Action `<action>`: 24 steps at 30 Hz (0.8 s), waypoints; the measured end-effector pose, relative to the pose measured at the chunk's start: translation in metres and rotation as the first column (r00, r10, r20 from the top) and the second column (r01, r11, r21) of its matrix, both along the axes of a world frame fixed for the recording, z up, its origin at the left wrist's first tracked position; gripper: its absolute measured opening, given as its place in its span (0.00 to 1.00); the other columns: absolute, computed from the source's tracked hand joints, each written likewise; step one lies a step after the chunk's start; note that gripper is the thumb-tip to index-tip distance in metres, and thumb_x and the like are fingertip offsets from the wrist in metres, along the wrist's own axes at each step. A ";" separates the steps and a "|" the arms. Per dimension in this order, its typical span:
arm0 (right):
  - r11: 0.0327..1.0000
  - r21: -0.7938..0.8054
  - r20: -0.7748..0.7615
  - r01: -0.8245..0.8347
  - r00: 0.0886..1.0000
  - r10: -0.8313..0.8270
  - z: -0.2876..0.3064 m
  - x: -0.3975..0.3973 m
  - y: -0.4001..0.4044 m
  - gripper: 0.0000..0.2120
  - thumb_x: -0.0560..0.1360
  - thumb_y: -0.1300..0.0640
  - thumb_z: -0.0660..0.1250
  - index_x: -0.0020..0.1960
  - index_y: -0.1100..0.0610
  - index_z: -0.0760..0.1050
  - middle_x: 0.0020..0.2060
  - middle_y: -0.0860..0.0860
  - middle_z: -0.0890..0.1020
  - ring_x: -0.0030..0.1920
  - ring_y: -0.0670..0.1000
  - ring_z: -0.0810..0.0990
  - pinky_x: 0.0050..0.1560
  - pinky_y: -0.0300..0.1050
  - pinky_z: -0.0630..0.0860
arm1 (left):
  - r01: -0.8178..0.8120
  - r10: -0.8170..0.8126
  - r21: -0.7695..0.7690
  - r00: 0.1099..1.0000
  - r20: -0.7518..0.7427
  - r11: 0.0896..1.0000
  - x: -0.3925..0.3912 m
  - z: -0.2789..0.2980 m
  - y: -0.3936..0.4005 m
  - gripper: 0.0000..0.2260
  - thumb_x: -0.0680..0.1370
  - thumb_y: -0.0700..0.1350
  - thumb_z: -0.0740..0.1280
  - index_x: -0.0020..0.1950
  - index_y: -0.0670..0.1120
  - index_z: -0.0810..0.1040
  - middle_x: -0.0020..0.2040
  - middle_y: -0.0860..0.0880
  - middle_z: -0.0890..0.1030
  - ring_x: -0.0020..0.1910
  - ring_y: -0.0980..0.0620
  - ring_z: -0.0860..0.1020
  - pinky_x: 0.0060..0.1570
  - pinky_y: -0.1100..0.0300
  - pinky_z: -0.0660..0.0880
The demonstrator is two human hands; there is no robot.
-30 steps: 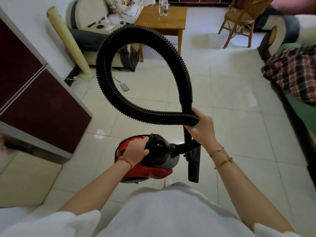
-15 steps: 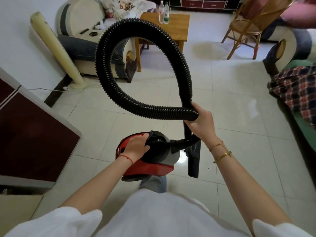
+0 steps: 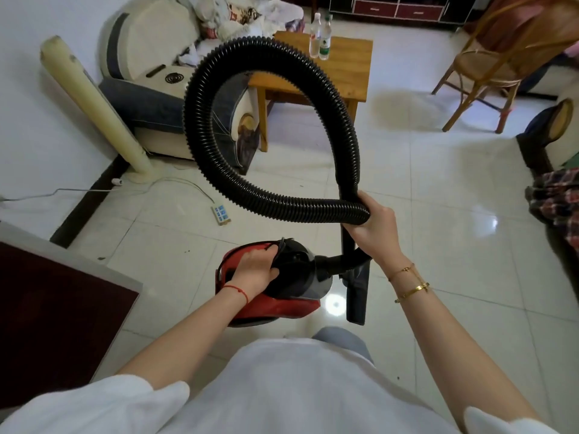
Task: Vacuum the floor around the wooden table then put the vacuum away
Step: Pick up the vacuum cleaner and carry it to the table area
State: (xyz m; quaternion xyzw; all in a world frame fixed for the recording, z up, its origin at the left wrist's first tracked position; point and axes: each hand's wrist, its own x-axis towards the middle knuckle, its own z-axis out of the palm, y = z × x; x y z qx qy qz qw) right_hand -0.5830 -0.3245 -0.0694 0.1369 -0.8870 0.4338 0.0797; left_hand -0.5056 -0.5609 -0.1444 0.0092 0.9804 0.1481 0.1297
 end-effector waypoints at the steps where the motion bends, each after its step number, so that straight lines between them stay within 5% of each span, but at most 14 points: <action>1: 1.000 0.001 -0.002 -0.007 1.000 0.007 0.000 -0.019 -0.005 0.21 0.70 0.54 0.71 0.62 0.47 0.74 0.38 0.44 0.82 0.40 0.47 0.81 0.43 0.50 0.79 | -0.003 0.003 -0.004 1.000 -0.005 1.000 -0.017 0.001 -0.004 0.14 0.74 0.42 0.63 0.60 0.43 0.70 0.50 0.43 0.79 0.48 0.41 0.77 0.45 0.53 0.74; 10: 0.992 0.034 -0.017 -0.120 0.993 0.121 -0.011 -0.202 -0.048 0.21 0.69 0.53 0.71 0.62 0.47 0.74 0.38 0.47 0.83 0.40 0.51 0.82 0.41 0.52 0.79 | -0.081 0.082 0.007 0.997 -0.014 0.997 -0.171 -0.005 -0.040 0.14 0.74 0.44 0.64 0.59 0.43 0.71 0.50 0.43 0.80 0.49 0.41 0.78 0.48 0.50 0.75; 24: 0.889 0.084 0.032 -0.449 0.893 0.448 -0.002 -0.477 -0.150 0.17 0.70 0.56 0.70 0.59 0.52 0.74 0.39 0.45 0.80 0.41 0.50 0.81 0.41 0.48 0.77 | -0.450 0.447 0.077 0.893 0.049 0.890 -0.379 -0.018 -0.091 0.13 0.72 0.44 0.65 0.56 0.46 0.72 0.45 0.45 0.80 0.44 0.42 0.79 0.45 0.48 0.77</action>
